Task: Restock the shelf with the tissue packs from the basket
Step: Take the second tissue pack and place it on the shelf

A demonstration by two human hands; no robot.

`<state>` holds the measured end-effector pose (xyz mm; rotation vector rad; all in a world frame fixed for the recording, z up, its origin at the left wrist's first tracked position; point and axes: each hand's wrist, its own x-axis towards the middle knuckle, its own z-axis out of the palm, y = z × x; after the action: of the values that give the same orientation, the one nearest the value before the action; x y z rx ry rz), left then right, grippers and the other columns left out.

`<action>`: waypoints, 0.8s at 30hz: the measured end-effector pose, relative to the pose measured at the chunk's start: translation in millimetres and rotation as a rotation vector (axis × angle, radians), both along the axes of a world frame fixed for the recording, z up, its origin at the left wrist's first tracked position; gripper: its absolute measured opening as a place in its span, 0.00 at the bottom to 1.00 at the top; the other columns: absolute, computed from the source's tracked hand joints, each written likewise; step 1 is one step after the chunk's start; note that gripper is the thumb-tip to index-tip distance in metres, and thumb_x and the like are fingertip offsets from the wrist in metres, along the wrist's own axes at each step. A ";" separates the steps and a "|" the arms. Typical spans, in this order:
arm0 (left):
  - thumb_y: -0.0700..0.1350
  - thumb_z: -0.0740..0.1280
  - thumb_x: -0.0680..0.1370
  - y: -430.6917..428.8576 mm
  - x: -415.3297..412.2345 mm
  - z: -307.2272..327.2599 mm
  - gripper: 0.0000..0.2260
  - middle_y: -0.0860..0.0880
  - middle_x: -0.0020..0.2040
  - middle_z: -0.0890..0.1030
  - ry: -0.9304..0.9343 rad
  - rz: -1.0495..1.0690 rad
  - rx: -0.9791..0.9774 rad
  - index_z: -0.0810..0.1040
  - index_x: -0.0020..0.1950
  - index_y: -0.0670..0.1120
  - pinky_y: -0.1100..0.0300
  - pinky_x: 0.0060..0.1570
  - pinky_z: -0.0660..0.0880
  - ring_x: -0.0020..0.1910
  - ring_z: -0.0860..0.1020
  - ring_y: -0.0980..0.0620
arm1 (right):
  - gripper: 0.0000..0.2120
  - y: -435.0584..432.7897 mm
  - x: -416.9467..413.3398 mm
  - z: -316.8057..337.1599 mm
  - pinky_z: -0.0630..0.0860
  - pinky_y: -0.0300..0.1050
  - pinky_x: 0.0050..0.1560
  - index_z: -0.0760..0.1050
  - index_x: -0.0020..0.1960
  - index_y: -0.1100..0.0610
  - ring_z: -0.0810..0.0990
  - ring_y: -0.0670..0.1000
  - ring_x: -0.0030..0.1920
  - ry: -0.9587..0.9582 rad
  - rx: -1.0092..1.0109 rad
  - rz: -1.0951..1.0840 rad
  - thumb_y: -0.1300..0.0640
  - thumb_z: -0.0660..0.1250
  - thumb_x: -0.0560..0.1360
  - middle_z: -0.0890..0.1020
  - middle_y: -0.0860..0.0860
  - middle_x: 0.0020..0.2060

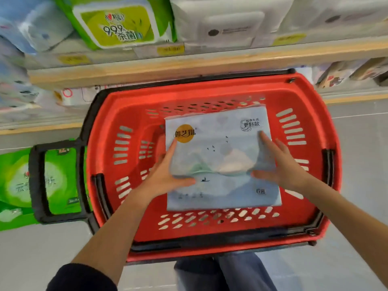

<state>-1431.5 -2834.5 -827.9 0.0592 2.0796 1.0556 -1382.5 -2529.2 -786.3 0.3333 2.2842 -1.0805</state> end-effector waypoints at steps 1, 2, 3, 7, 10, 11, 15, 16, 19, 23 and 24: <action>0.58 0.78 0.58 4.3 0.0 -3.4 0.54 0.66 0.74 0.49 0.003 0.013 0.047 0.43 0.72 0.67 0.70 0.70 0.54 0.72 0.49 0.70 | 0.52 0.7 -2.4 -7.6 0.51 0.36 0.70 0.43 0.73 0.47 0.47 0.42 0.74 0.013 -0.068 0.008 0.56 0.76 0.63 0.51 0.40 0.72; 0.57 0.79 0.57 6.9 0.3 -6.0 0.55 0.70 0.72 0.49 0.014 0.032 0.075 0.43 0.71 0.66 0.74 0.68 0.53 0.70 0.49 0.74 | 0.53 0.6 -3.4 -14.3 0.50 0.28 0.68 0.42 0.74 0.49 0.48 0.33 0.72 0.014 -0.122 0.015 0.54 0.76 0.63 0.50 0.36 0.71; 0.57 0.79 0.55 8.2 0.1 -9.9 0.56 0.70 0.72 0.50 0.018 0.058 0.089 0.44 0.72 0.65 0.73 0.68 0.54 0.71 0.50 0.73 | 0.54 -0.2 -4.0 -18.8 0.50 0.24 0.66 0.41 0.74 0.51 0.47 0.28 0.69 0.017 -0.152 0.014 0.49 0.76 0.62 0.48 0.33 0.70; 0.55 0.80 0.52 9.7 -1.5 -9.8 0.58 0.69 0.73 0.55 -0.009 0.134 0.093 0.46 0.72 0.66 0.64 0.66 0.62 0.72 0.56 0.66 | 0.57 0.3 -2.8 -29.2 0.52 0.41 0.71 0.39 0.72 0.39 0.46 0.29 0.69 0.033 -0.187 -0.020 0.33 0.72 0.56 0.44 0.22 0.68; 0.51 0.81 0.52 10.1 0.2 -3.5 0.60 0.80 0.64 0.56 -0.036 0.151 0.144 0.47 0.74 0.61 0.80 0.57 0.62 0.65 0.56 0.79 | 0.57 -1.6 -0.7 -24.6 0.56 0.48 0.71 0.38 0.70 0.34 0.49 0.32 0.69 0.045 -0.161 -0.020 0.31 0.72 0.54 0.45 0.23 0.68; 0.48 0.81 0.53 10.9 1.3 -0.2 0.60 0.80 0.63 0.57 -0.042 0.147 0.141 0.46 0.75 0.59 0.83 0.52 0.62 0.61 0.58 0.83 | 0.57 -3.2 0.5 -20.5 0.56 0.47 0.70 0.38 0.70 0.33 0.50 0.33 0.69 0.064 -0.133 -0.007 0.33 0.74 0.54 0.45 0.22 0.68; 0.46 0.82 0.55 10.8 5.4 19.9 0.60 0.70 0.70 0.57 -0.034 0.154 0.118 0.44 0.75 0.61 0.78 0.56 0.65 0.68 0.60 0.70 | 0.56 -6.4 6.7 -0.9 0.57 0.47 0.71 0.37 0.70 0.34 0.52 0.42 0.73 0.125 -0.077 0.013 0.47 0.75 0.58 0.46 0.27 0.69; 0.48 0.82 0.55 9.8 6.4 27.8 0.60 0.67 0.72 0.58 -0.021 0.151 0.107 0.43 0.74 0.63 0.71 0.60 0.67 0.70 0.61 0.65 | 0.56 -7.1 7.5 6.4 0.57 0.45 0.72 0.36 0.70 0.33 0.52 0.43 0.73 0.139 -0.070 0.021 0.44 0.75 0.57 0.46 0.27 0.69; 0.46 0.81 0.57 3.6 8.7 57.5 0.59 0.66 0.72 0.60 0.007 0.152 0.109 0.42 0.74 0.63 0.58 0.64 0.70 0.70 0.64 0.62 | 0.58 -12.3 5.5 33.7 0.54 0.39 0.71 0.37 0.70 0.33 0.51 0.40 0.73 0.170 -0.071 0.031 0.32 0.72 0.53 0.46 0.26 0.69; 0.54 0.80 0.55 -6.6 8.6 107.0 0.59 0.74 0.69 0.53 0.093 0.120 0.105 0.40 0.73 0.65 0.62 0.66 0.65 0.71 0.58 0.67 | 0.57 -21.3 4.5 81.0 0.55 0.37 0.70 0.38 0.73 0.39 0.50 0.37 0.72 0.216 -0.118 0.013 0.40 0.76 0.58 0.47 0.27 0.70; 0.56 0.79 0.55 -9.1 8.5 121.4 0.59 0.73 0.69 0.52 0.110 0.117 0.098 0.40 0.73 0.66 0.61 0.67 0.64 0.71 0.56 0.65 | 0.57 -24.6 4.7 95.5 0.55 0.33 0.69 0.38 0.73 0.39 0.50 0.35 0.72 0.233 -0.126 0.012 0.34 0.73 0.57 0.47 0.25 0.69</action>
<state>-1423.0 -2843.6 -706.4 0.0460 2.1502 1.2502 -1377.8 -2553.8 -690.7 0.1492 2.4005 -1.3091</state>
